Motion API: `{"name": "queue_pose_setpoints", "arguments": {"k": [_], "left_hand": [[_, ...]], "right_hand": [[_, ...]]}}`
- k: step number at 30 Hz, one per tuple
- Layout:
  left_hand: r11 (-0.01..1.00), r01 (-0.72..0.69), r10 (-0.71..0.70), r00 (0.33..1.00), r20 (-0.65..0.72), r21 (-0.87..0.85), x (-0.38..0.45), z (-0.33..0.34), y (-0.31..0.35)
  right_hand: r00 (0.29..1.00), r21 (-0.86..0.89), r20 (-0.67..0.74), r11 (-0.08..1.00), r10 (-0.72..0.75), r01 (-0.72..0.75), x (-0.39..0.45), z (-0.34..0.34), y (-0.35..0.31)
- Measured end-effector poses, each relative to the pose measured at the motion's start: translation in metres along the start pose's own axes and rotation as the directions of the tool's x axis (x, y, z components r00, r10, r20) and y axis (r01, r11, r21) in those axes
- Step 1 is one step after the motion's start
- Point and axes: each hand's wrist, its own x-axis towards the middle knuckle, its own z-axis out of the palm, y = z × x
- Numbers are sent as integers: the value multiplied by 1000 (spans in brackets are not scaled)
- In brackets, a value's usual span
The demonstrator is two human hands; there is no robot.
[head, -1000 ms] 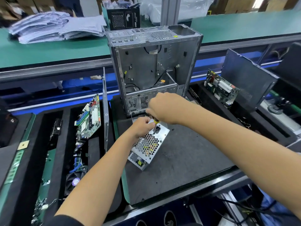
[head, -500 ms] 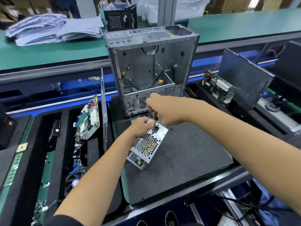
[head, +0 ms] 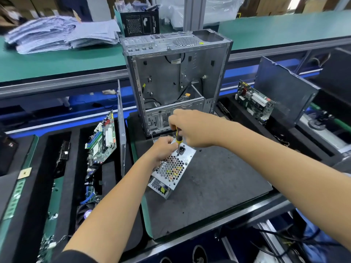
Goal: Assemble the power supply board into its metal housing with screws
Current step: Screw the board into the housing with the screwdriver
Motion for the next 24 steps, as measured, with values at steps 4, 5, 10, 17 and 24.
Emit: {"name": "queue_pose_setpoints", "arguments": {"k": [4,5,10,17,24], "left_hand": [[1000,5,-5,1000,-3,13,0,-3,-1],[1000,3,-3,1000,-8,16,1,-3,-2],[1000,-5,5,1000,1,-9,1,-2,-3],[1000,5,-5,1000,13,2,0,-2,-1],[1000,-5,4,1000,18,23,5,-3,-4]], "right_hand": [[997,-165,-33,983,76,-80,4,-1,1],[997,-221,-30,972,71,-76,4,-1,2],[994,-16,106,1000,20,-19,2,-3,6],[997,-229,-39,971,67,-74,9,0,-5],[992,29,126,1000,-11,8,4,-7,-1]]}}
